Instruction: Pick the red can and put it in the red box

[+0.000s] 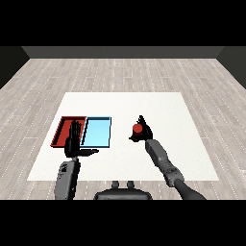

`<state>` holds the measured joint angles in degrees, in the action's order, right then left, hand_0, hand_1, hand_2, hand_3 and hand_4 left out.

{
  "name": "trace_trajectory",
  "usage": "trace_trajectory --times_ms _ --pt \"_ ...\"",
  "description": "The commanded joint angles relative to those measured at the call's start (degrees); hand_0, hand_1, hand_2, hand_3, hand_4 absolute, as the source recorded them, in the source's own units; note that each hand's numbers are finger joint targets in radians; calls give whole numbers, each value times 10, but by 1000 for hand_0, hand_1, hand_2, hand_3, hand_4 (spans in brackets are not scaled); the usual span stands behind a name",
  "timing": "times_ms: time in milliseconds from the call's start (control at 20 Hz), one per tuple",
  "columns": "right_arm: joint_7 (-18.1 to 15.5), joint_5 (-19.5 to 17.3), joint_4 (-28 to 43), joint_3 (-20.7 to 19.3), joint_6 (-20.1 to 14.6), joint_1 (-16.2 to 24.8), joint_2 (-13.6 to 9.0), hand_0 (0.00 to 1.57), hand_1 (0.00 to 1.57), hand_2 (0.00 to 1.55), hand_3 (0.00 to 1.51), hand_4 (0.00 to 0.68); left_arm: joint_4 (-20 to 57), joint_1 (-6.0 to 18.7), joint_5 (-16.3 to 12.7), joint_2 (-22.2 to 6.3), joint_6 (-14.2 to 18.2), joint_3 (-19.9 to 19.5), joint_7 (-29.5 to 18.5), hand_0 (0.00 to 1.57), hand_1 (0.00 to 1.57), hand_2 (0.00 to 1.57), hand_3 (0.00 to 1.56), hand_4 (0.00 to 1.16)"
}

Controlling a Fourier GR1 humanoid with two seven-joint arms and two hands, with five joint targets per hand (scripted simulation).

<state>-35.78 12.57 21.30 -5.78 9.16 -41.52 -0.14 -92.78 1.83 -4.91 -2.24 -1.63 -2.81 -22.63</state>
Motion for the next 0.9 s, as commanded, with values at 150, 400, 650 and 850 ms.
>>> trace_trajectory --times_ms 150,400,650,850 --pt "-50 18 -108 31 -35 -53 1 0 0 0 0 0 31 17 -16 -15 -20 -22 -22 0 0 0 0 0" --pt "2 38 -68 13 -107 -46 1 510 510 670 430 0 2 20 -14 -6 0 -15 14 0 0 0 0 0" --pt "-7 58 -110 47 -170 -88 1 1452 1452 1456 1418 612 34 -4 7 -1 -9 -2 -36 0 0 0 0 0" --pt "-30 15 -113 36 -144 -68 -12 1474 1474 1450 1401 589 -10 -27 10 5 -1 11 -10 0 0 0 0 0"
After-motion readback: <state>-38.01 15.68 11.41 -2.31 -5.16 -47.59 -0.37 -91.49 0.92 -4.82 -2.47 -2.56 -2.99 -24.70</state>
